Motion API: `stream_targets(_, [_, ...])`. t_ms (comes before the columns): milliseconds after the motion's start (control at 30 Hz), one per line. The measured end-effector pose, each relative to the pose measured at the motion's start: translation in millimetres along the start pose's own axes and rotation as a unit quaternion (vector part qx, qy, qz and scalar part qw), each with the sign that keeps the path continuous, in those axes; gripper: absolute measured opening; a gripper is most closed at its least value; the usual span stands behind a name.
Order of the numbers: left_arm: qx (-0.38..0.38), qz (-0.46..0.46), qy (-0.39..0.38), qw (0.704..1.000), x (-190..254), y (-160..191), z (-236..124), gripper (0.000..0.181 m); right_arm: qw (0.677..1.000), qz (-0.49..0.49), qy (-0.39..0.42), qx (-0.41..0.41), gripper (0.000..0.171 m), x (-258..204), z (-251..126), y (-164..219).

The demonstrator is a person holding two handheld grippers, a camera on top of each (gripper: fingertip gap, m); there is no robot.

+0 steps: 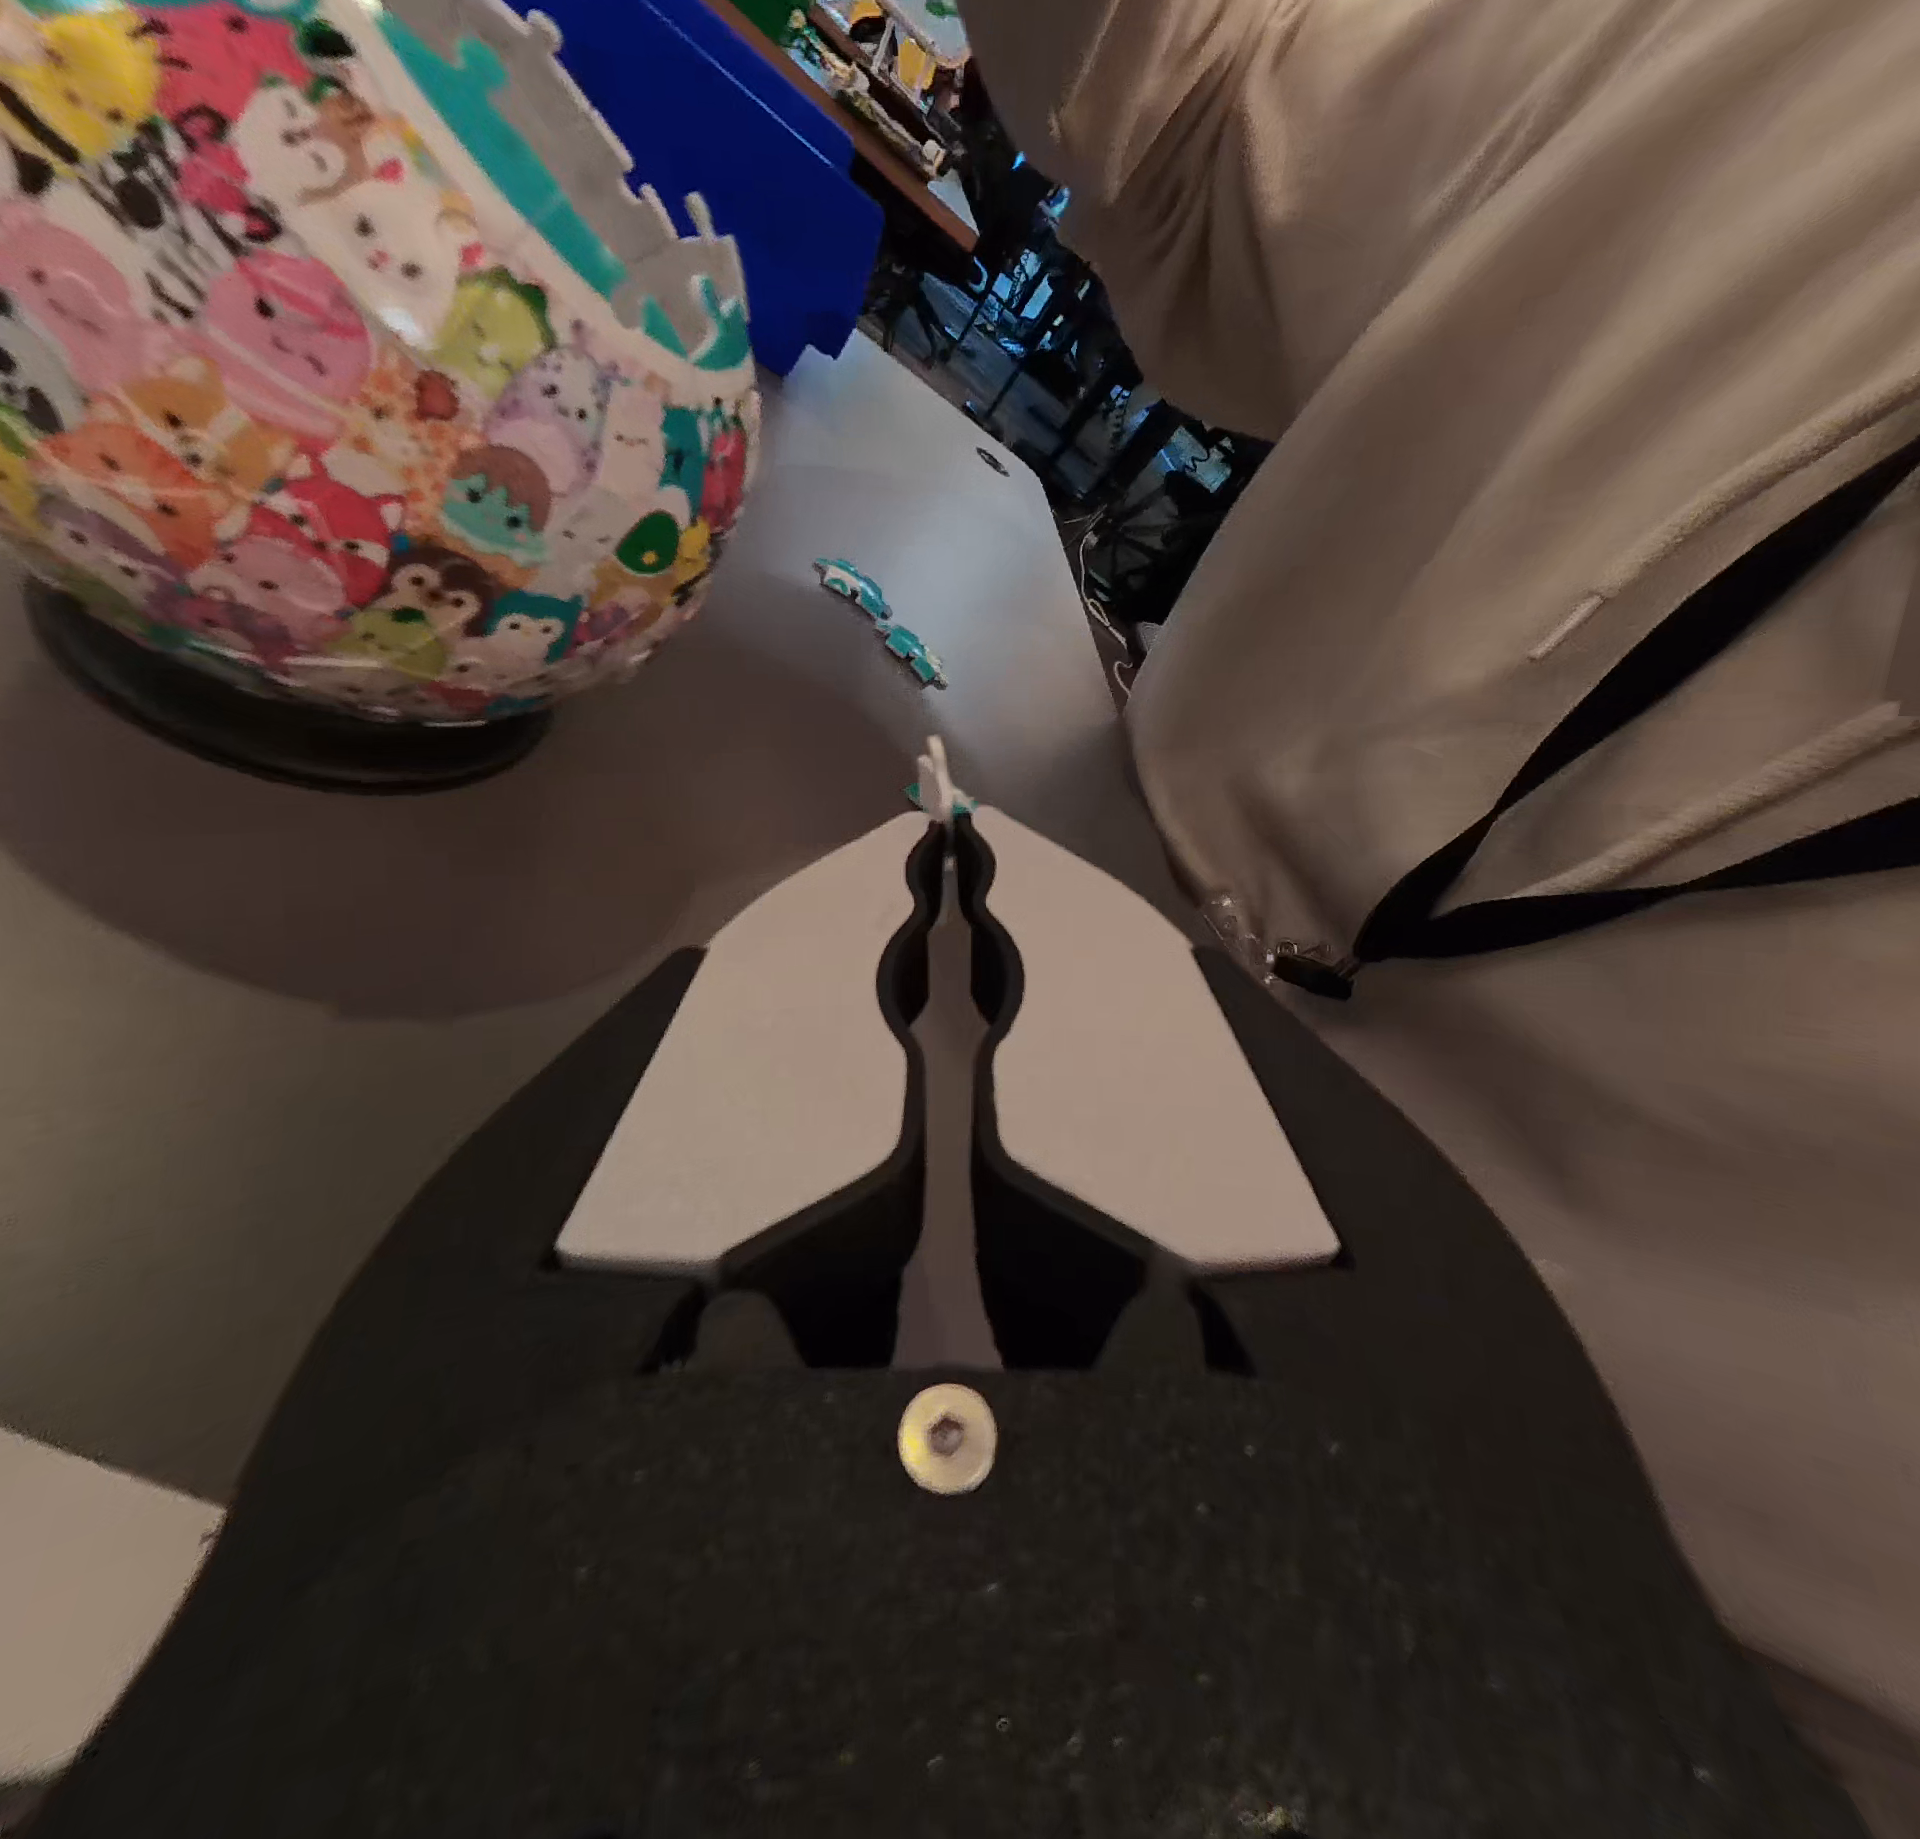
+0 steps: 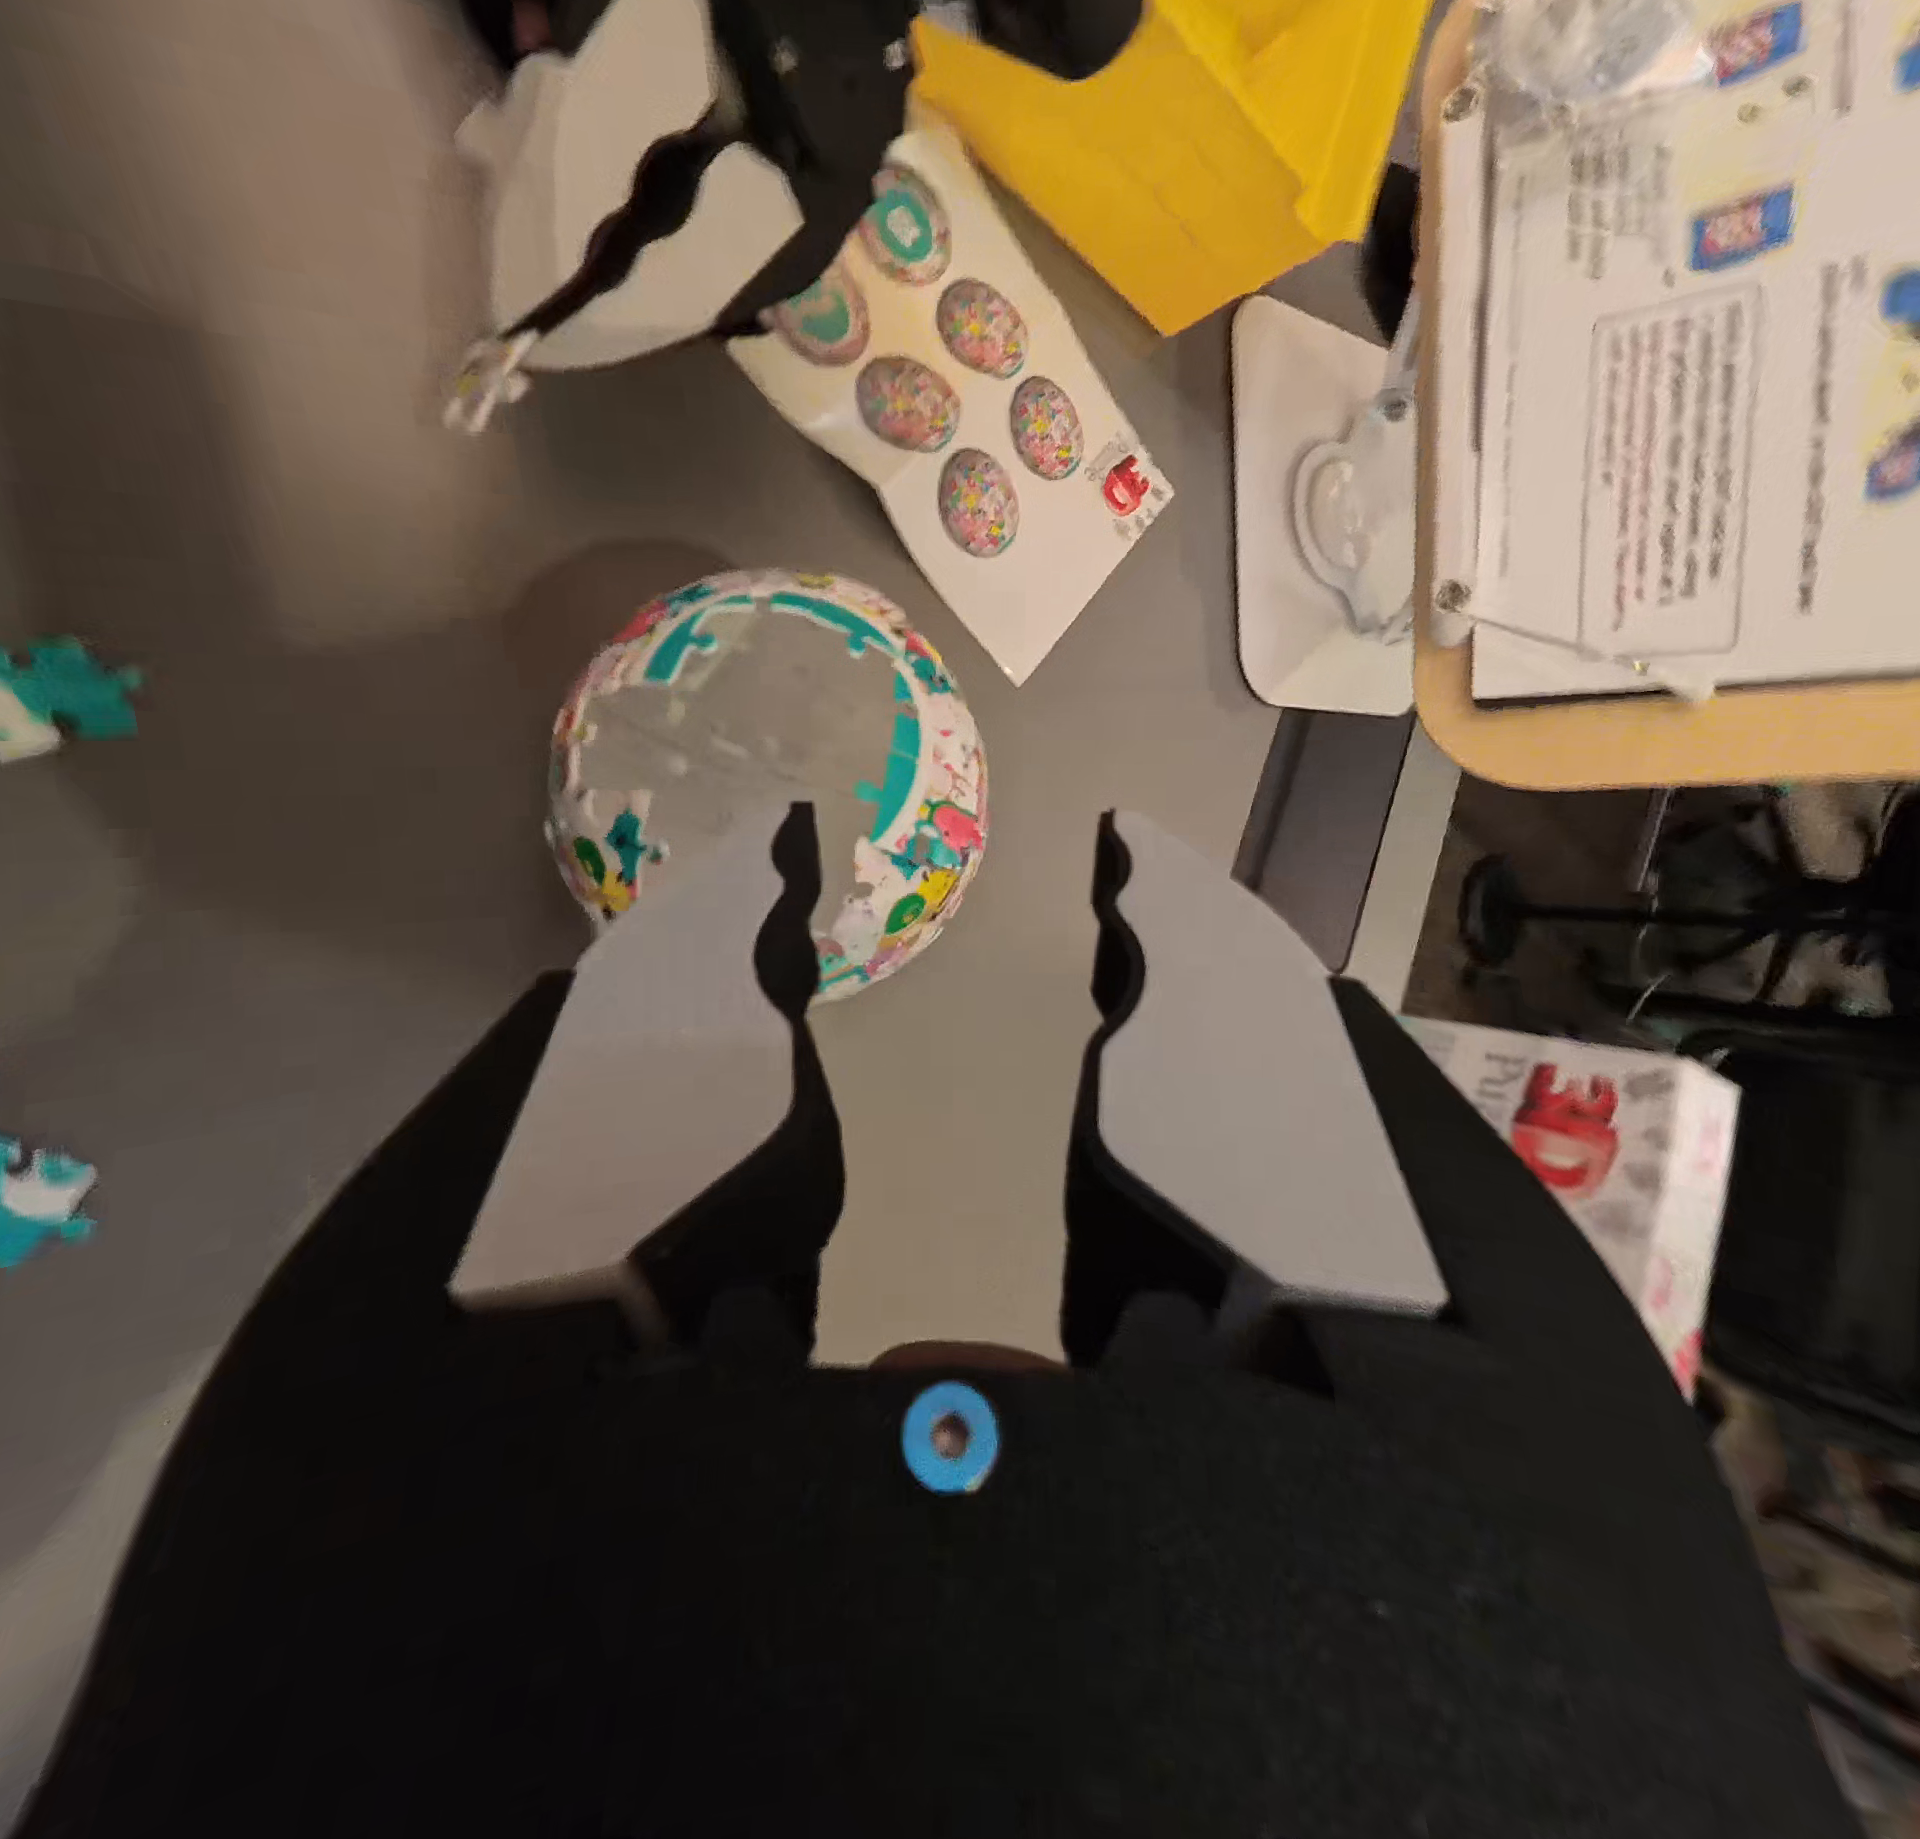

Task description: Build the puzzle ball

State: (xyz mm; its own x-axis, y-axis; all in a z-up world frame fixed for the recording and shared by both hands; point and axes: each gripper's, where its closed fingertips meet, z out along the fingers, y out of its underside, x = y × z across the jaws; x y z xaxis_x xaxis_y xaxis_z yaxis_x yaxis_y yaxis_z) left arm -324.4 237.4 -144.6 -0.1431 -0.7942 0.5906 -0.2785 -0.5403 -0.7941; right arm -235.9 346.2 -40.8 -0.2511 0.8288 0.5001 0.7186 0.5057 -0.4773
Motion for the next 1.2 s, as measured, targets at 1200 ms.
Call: stream_targets(1200, [0.043, -0.007, 0.038, 0.998, 16, -4, -10, 0.001, 0.979, 0.145, 0.011, -0.144, 0.056, -14, 57, 37])
